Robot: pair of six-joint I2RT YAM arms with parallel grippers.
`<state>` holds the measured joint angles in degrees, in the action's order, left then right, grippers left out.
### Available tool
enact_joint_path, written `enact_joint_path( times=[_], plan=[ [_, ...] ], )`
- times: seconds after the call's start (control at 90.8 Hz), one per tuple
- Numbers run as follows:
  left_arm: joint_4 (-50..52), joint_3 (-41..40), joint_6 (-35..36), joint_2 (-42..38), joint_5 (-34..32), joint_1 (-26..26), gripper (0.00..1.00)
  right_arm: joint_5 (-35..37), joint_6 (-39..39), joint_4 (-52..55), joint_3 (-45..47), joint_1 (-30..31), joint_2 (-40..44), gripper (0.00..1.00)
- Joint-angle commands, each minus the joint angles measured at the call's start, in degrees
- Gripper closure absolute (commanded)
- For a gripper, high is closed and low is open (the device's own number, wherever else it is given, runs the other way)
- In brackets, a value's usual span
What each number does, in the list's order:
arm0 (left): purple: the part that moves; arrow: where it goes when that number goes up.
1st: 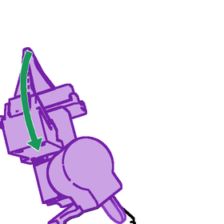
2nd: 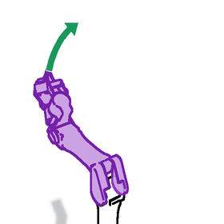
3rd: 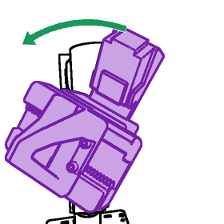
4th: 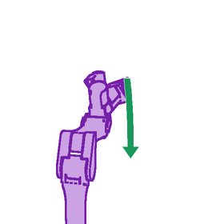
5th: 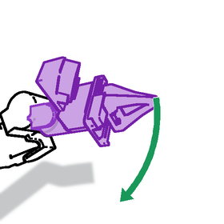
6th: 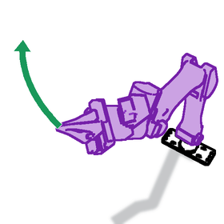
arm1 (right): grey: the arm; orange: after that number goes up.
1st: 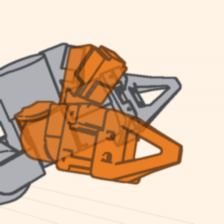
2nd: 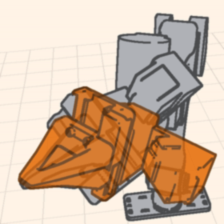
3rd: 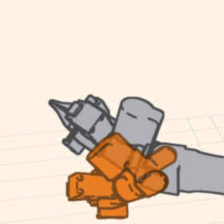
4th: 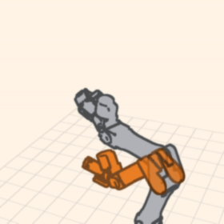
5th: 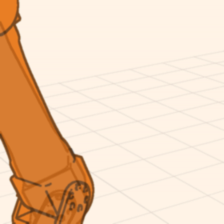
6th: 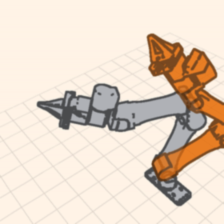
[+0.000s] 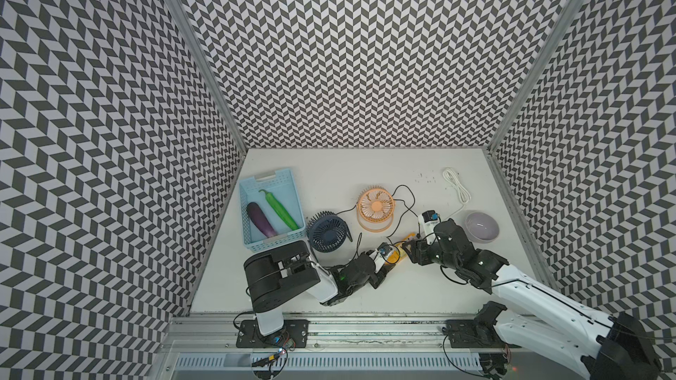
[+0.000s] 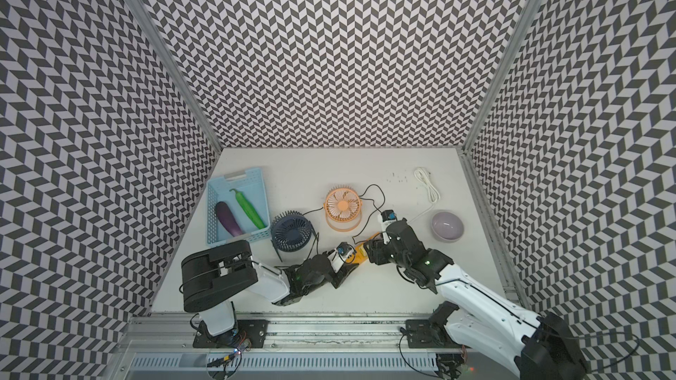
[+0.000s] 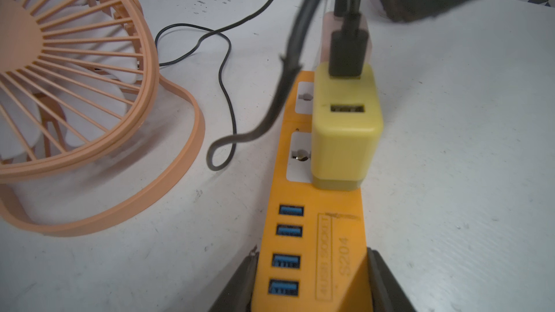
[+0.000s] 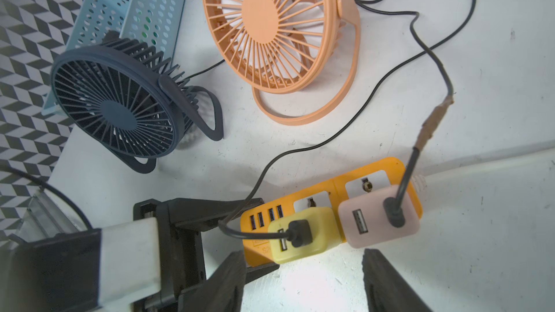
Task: Unplug the desk fan from the power strip
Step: Remove the plug from the socket.
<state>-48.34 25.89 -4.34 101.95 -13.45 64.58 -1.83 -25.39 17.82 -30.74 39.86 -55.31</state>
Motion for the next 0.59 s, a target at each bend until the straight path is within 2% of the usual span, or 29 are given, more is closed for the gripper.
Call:
enact_joint_path(
  times=[0.0, 0.209, 0.584],
  plan=[
    [0.6, -0.8, 1.3, -1.4, -0.5, -0.6, 0.58, 4.3, 2.0, 0.3, -2.7, 2.5, -1.3, 0.36],
    [0.5, -0.9, 1.4, -1.6, 0.3, -0.9, 0.60, 7.8, 3.4, 4.1, -6.3, 6.2, -5.8, 0.40],
    [0.4, -1.1, 1.3, -1.6, 1.0, -0.9, 0.60, 11.4, 6.9, 7.4, -11.6, 7.0, -12.9, 0.42]
  ],
)
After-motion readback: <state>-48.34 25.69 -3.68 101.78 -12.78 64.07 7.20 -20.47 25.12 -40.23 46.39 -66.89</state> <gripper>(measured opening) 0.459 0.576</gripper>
